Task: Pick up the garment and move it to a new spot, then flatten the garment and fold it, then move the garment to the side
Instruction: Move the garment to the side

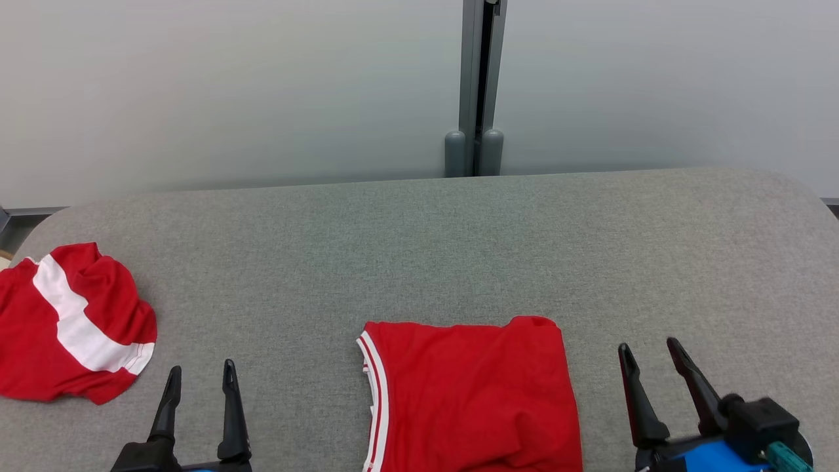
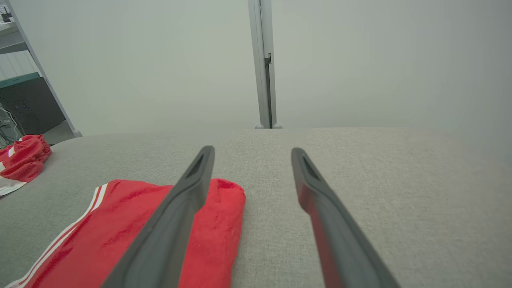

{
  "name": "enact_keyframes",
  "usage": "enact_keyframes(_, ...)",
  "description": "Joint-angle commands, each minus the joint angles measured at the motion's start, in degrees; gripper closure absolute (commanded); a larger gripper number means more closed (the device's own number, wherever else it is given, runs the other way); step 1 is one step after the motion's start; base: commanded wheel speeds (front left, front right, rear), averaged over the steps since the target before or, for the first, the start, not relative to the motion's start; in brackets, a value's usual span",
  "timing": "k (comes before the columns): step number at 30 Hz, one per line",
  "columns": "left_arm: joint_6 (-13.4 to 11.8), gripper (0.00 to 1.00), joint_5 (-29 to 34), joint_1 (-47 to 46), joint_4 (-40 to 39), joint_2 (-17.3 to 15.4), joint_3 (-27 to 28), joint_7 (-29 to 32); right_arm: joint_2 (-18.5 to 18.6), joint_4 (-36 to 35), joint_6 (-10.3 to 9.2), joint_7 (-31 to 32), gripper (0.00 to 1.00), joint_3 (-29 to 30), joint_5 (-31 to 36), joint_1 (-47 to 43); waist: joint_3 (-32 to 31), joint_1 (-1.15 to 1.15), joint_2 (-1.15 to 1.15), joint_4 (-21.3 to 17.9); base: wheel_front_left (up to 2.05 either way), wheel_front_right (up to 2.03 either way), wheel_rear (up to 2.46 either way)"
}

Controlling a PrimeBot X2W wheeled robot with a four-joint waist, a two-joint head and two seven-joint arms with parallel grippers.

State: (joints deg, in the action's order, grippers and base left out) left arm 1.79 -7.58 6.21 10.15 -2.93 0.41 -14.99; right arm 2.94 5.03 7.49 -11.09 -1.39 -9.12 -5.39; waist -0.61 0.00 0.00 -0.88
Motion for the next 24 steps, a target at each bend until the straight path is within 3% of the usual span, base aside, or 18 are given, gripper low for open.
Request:
enact_keyframes(1, -0.4, 0.00, 0.1, 0.0, -0.5, 0.0, -0.2, -0.3, 0.0, 0.2, 0.01, 0.1, 0.00, -0.5, 0.5, 2.1, 0.1, 0.00, 0.00, -0.1, 0.00, 0.00, 0.00)
enact_keyframes(13, -0.4, 0.00, 0.0, -1.7, -0.6, 0.0, -1.5, -0.3, 0.4, 10.3, 0.01, 6.7, 0.00, -3.0, 0.5, 12.7, 1.8, 0.00, 0.00, 1.6, 0.00, 0.00, 0.00)
enact_keyframes(24, -1.0, 0.00, -0.5, -3.5, -1.0, 0.0, -2.3, -0.3, 0.5, 24.8, 0.01, 4.3, 0.00, -4.8, -0.6, 15.6, 5.2, 0.00, 0.00, 3.5, 0.00, 0.00, 0.00)
